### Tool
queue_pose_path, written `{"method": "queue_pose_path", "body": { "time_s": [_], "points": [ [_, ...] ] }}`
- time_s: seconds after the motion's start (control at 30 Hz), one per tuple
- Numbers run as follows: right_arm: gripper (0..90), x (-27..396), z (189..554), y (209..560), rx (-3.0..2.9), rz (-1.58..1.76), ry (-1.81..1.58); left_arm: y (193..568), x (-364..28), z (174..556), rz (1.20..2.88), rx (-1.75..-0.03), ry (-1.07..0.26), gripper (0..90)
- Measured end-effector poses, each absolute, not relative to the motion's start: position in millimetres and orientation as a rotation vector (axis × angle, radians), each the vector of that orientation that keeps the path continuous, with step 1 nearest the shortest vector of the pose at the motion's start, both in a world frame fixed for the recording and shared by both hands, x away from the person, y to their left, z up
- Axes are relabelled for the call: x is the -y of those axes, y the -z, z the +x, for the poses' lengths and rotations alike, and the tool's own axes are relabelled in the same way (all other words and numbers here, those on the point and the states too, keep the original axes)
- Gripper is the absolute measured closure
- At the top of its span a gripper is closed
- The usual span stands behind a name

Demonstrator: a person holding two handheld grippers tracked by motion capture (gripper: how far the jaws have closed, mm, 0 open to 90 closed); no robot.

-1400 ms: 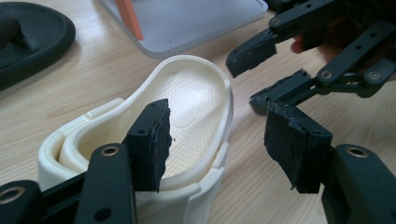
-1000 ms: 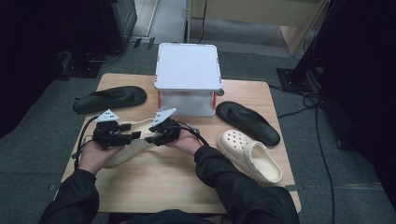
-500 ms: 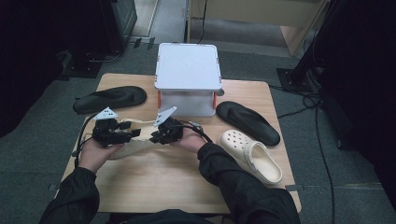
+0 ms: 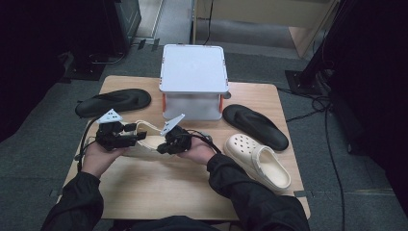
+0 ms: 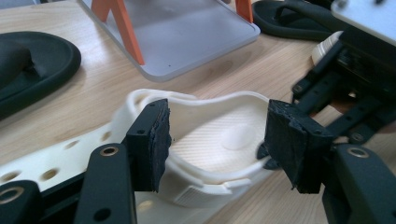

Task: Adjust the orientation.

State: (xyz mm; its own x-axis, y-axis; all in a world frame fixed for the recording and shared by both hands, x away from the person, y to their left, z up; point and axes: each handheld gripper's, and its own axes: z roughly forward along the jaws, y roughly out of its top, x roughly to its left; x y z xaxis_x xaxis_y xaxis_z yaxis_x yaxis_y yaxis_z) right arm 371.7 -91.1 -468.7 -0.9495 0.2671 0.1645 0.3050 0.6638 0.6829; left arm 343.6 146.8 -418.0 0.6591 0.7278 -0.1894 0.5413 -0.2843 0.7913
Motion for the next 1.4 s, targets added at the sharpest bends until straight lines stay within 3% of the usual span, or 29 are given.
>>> {"method": "queue_pose_path", "body": {
  "time_s": [0.6,0.7,0.97,1.4],
  "points": [
    [81.5,127,319,471,2.791,-0.575,1.204,421,-145,359,1.986,-0.994,-0.248,41.6],
    [71.9,133,325,465,2.754,-0.65,1.274,422,-142,363,1.996,-0.986,-0.24,41.5],
    [66.6,139,353,456,2.768,-0.772,1.397,424,-142,365,2.007,-0.993,-0.235,41.4],
    [61.3,111,378,472,2.809,-0.775,1.357,426,-151,355,1.994,-1.021,-0.246,40.9]
  ]
}}
